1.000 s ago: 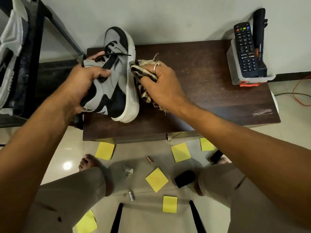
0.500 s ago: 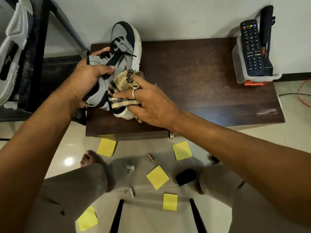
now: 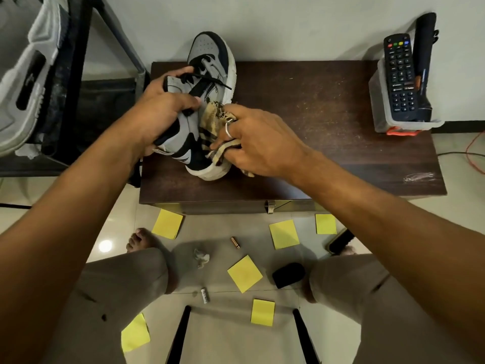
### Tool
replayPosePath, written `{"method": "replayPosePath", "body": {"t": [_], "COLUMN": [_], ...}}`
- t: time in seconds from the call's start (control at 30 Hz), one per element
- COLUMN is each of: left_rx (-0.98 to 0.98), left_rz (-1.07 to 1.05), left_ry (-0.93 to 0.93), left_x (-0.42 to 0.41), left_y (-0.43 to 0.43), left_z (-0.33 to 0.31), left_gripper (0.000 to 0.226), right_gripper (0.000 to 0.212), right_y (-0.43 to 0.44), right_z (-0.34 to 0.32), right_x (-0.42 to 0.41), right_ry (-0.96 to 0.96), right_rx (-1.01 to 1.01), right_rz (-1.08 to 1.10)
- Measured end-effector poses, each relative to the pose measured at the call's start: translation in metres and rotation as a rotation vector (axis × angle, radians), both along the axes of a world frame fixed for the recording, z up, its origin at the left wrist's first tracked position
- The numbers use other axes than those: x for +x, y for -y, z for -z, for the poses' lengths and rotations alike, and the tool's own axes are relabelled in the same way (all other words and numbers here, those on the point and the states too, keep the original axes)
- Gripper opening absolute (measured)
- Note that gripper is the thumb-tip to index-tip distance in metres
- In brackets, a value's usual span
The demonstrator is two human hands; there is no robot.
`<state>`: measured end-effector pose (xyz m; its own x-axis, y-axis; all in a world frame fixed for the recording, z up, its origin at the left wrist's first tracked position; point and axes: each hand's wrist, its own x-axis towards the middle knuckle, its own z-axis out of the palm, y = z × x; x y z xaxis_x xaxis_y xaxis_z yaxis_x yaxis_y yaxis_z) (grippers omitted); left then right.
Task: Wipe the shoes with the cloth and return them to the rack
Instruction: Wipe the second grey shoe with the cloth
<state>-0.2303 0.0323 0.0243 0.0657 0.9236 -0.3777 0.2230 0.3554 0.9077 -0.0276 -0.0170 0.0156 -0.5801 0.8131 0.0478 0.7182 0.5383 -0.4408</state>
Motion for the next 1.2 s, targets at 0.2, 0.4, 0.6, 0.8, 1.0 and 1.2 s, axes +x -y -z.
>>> {"method": "replayPosePath", "body": {"t": [0.2,0.4,0.6,0.8,1.0,1.2], "left_rx": [0.011,0.000,0.005,0.022,0.008,0.034], "left_rz": [-0.011,-0.014,-0.013,-0.005,0.010,0.007], "left_ry": [-0.001,-0.004,-0.023,-0.058,-0.065,-0.050], "left_x": [0.000,-0.002,0.005,0.003,0.007,0.005], "left_y": [0.001,0.001,-0.001,0.002,0.003,0.001], "left_z": [0.000,0.000,0.000,0.001,-0.001,0.002], "left_gripper": [0.055,0.057,0.057,0.055,0.055,0.054], "right_gripper": [0.034,0.029,0.028,0.037,0.027,0.036], "right_y": [0.010,0.010,0.003,0.010,-0.002,0.014], "right_z": [0.009,0.001,-0.015,0.003,-0.006,0.000], "right_x": [-0.010,-0.012,-0.004,-0.011,0.001,-0.009], "right_ry": [-0.332,-0.115,0.083,-0.221,0.092,-0.387], "right_rx": [-0.047,-0.128,0.065,-0.203,-0.073,-0.157], "right_rz": [0.020,0.016,0.085,0.045,0.061,0.065]}}
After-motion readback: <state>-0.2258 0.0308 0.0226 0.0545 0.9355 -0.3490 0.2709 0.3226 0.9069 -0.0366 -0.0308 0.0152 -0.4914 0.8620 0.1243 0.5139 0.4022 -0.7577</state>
